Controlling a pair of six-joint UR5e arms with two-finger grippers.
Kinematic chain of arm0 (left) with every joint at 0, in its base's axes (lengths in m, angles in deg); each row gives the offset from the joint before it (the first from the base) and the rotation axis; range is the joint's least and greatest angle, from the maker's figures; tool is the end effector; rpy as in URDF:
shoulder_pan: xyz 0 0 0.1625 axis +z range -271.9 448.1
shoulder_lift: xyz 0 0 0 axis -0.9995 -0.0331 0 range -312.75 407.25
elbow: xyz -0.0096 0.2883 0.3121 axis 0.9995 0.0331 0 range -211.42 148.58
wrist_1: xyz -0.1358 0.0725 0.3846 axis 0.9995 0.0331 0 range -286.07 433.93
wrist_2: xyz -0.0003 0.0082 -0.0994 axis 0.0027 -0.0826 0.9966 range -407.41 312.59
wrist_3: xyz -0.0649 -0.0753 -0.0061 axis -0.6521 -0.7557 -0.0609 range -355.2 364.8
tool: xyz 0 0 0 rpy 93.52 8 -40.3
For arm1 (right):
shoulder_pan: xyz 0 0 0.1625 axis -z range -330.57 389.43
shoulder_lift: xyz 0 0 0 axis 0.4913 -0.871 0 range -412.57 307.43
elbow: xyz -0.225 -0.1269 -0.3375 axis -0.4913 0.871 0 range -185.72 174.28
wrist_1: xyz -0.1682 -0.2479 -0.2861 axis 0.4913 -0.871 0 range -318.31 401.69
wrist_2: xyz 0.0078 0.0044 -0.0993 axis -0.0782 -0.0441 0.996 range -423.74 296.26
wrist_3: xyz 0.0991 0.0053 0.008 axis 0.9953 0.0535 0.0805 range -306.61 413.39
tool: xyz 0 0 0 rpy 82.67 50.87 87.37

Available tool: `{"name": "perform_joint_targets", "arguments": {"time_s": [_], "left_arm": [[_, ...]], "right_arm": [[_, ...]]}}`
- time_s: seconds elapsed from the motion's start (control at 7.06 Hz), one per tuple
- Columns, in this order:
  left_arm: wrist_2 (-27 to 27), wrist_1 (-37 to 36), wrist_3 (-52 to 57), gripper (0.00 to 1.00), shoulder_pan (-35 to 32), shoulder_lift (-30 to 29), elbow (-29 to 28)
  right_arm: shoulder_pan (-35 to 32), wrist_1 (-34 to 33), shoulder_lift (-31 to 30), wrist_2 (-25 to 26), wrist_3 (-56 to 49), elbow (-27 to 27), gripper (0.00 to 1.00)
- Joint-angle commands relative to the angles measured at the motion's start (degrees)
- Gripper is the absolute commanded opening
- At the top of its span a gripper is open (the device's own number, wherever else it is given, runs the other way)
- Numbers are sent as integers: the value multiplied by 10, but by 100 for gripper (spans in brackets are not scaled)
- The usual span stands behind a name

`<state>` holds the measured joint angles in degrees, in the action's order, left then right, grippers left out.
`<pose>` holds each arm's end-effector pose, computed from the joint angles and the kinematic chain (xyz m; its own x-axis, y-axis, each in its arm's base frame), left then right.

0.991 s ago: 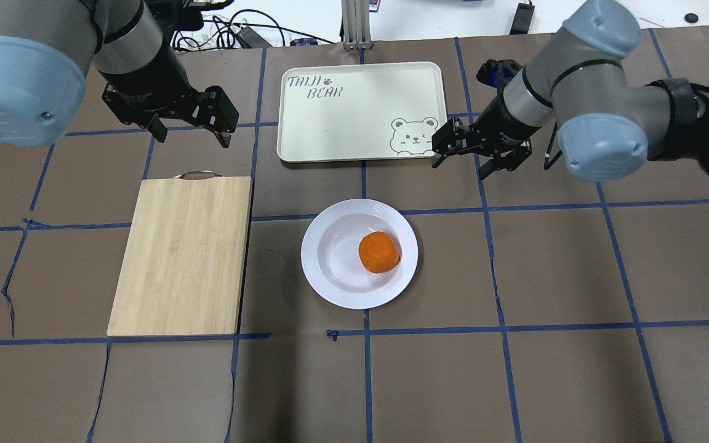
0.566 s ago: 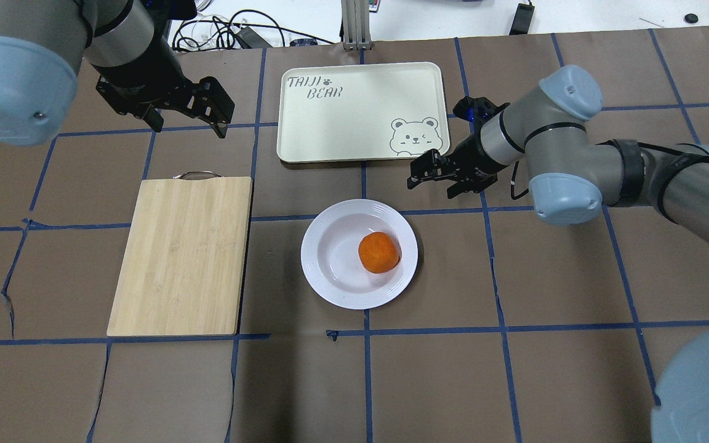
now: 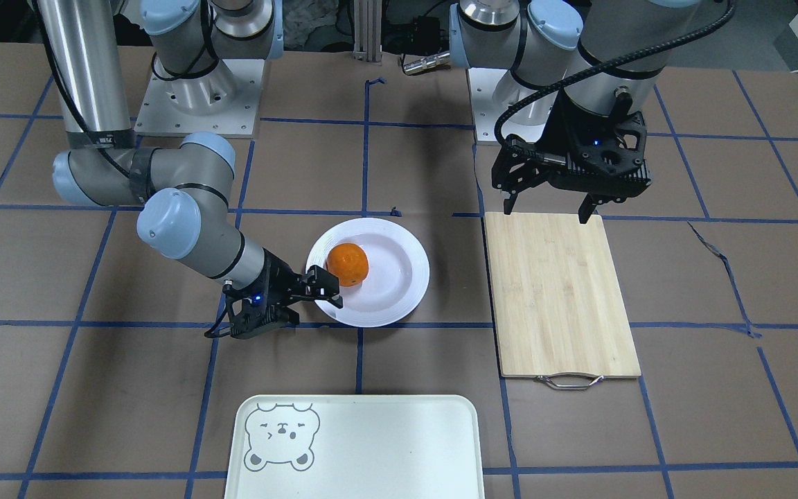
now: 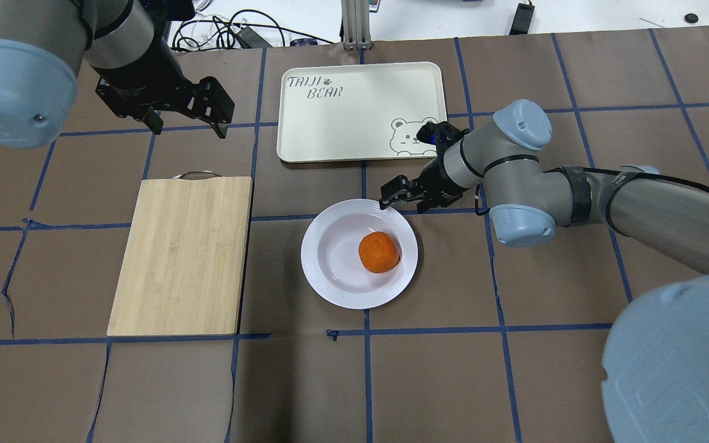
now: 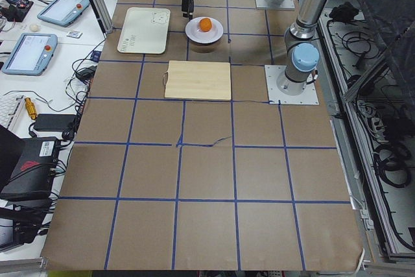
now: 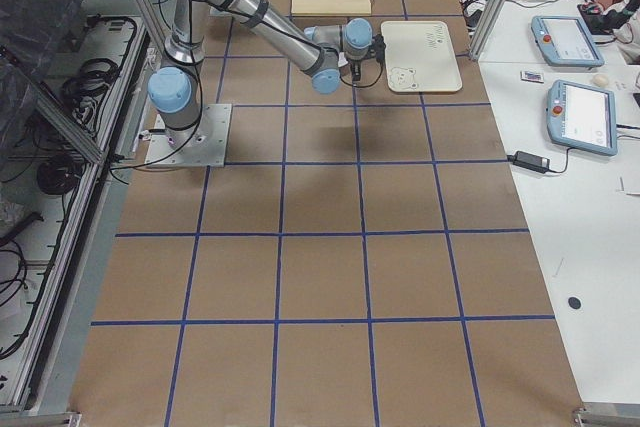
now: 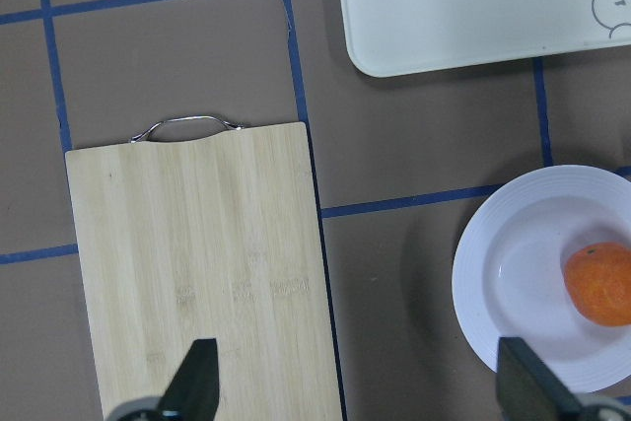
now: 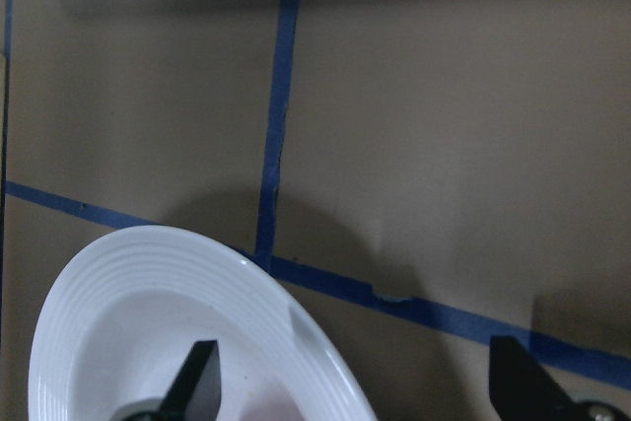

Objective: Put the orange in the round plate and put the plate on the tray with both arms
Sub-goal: 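Grasp the rim of the white bowl with the right gripper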

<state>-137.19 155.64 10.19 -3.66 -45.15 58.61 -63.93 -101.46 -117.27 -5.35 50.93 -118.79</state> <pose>-0.1498 -0.5147 0.4815 -0.9922 0.1243 -0.0058 0.1243 0.9870 -0.1019 0.2173 -0.5369 0.1775 -0.8443 -0.1361 -0.5183 -0.0945 0.9899 -0.1059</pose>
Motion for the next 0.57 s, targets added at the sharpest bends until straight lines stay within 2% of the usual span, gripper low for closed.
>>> {"name": "perform_joint_targets", "arguments": {"time_s": [0.0,0.42], "left_arm": [[0,-1,0,100,1,3,3],[1,0,0,100,0,3,5]], "right_arm": [[-9,-12,1,0,-1,-21,92],[-9,-37,1,0,0,-37,92]]}}
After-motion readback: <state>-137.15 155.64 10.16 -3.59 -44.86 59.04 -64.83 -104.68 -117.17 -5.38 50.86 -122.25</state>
